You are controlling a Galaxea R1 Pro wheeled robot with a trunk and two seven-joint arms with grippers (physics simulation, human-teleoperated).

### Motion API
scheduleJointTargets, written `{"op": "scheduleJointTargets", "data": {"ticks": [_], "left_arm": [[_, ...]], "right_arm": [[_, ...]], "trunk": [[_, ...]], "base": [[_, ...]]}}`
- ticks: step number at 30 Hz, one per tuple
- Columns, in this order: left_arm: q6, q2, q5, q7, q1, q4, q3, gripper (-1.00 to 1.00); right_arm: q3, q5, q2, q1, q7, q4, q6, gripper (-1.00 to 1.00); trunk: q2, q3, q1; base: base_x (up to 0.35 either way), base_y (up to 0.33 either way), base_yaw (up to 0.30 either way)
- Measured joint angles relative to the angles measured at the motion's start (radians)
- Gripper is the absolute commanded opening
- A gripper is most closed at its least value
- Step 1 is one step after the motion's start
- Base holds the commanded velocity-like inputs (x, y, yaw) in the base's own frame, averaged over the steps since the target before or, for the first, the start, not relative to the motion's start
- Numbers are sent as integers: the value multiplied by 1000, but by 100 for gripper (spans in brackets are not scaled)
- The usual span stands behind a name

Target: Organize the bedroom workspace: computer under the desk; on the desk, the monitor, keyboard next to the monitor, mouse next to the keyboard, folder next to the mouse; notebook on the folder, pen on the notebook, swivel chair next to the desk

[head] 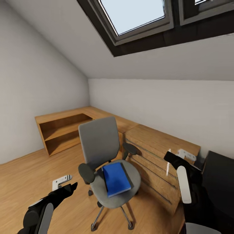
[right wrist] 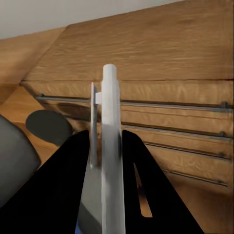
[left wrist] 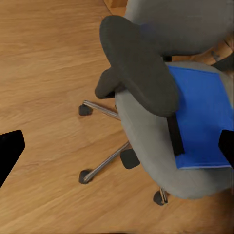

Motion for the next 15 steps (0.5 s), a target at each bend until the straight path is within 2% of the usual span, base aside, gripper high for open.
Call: {"op": "scheduleJointTargets", "data": {"ticks": [2, 6, 7, 11, 15], "left_arm": [[0, 1, -1, 1, 0, 1, -22, 100], [0, 1, -2, 0, 0, 1, -31, 100], [-2, 1, -1, -1, 0, -1, -33, 100], [-3, 1, 0, -1, 0, -2, -35, 100], [-3, 1, 0, -2, 0, -1, -36, 100]], "right_arm": [[-23, -8, 0, 0, 0, 0, 0, -100], [-49, -11, 0, 0, 0, 0, 0, -100], [-77, -11, 0, 0, 1, 1, 0, -100], [-93, -12, -1, 0, 1, 3, -1, -100], [-105, -12, -16, 0, 1, 5, -3, -100]], "trunk": [[14, 6, -8], [21, 9, -12], [21, 9, -12], [21, 9, -12], [21, 9, -12]], "base": [[0, 0, -292], [0, 0, -292], [0, 0, -293], [0, -2, -294], [0, -198, -296]]}}
